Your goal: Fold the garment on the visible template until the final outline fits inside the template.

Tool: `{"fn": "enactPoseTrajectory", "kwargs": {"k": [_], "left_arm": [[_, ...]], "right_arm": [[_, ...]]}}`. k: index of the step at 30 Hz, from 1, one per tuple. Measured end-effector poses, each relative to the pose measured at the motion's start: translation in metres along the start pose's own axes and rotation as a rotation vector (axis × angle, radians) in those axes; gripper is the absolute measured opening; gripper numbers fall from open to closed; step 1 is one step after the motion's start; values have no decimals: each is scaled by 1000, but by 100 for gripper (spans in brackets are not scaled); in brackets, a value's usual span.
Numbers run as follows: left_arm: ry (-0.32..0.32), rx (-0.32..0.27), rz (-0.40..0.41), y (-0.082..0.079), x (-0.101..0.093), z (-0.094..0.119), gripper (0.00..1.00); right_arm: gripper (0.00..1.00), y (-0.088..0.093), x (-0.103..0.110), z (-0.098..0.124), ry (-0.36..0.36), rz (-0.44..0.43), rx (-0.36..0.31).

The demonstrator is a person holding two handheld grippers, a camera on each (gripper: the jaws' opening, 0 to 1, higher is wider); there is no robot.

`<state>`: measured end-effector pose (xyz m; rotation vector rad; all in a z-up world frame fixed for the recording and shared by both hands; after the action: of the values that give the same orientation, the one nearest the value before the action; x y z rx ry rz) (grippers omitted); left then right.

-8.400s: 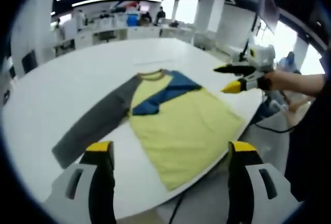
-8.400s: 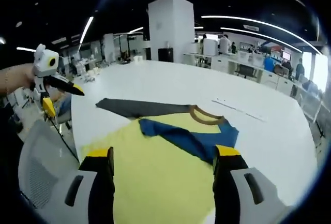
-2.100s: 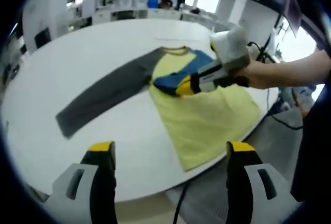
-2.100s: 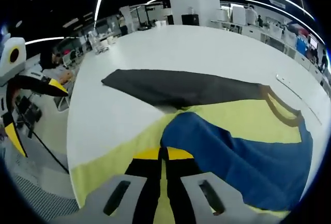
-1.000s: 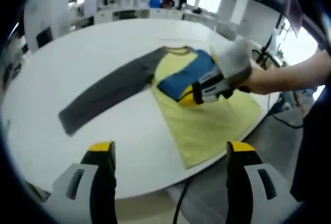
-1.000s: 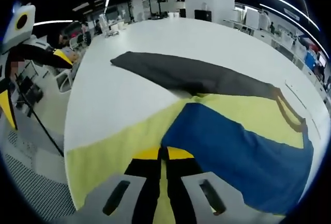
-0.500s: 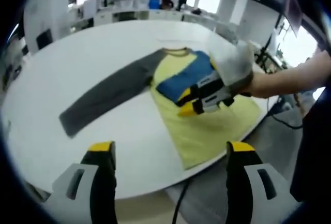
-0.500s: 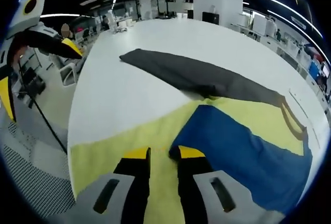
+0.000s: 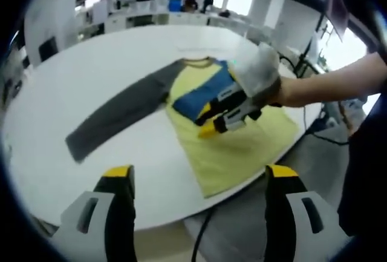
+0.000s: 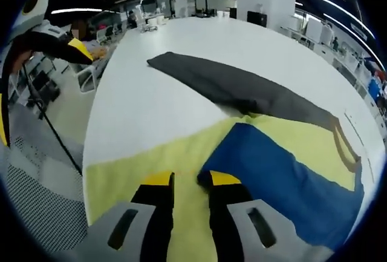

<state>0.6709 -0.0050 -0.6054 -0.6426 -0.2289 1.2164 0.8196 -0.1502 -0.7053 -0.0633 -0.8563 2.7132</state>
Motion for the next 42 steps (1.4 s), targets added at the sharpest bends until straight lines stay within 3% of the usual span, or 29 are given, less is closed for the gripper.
{"fn": "enactPoseTrajectory", "kwargs": {"k": [3,8,15,22,27,30,34,37,42], "left_arm": [[-12,6,-23,-3,-5,3,86],[-21,-14,-66,-9,-18,11,87],[-33,-21,-67,-8,-32,13,89],[-55,-17,-79,-3,-41,6,92],[-75,-19,-72,-6,-47,2,94],[-134,-42,-51,-8,-47,-2,99],[-130,-62,-22,-8,-55,-5,99],[-127,-58,-16,-9,-63,-11,99],[-124,-58,-17,-12,-68,-15,98]], "right_arm": [[35,1,1,7,17,32,-7],[37,2,2,27,12,22,-40],[44,10,-4,63,36,-24,-110],[57,49,-15,110,71,-45,-127],[72,83,-27,143,102,-104,-165],[81,100,-33,163,134,-142,-198],[94,116,-39,185,168,-162,-246],[100,130,-42,198,186,-191,-270],[100,153,-43,212,187,-242,-276]]}}
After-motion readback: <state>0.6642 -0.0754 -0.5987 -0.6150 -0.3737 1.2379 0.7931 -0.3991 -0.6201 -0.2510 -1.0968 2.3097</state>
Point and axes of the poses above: the point that each gripper's makers call its tool centre point, and the gripper's own axes: z roughly backward along the fingers, x roughly to its left, y roughly out of its underside, the point moved 9 cm from there along z, roughly backward along the fingers, and after that the axes turned 8 degrees about x, right-handed, at the moved point
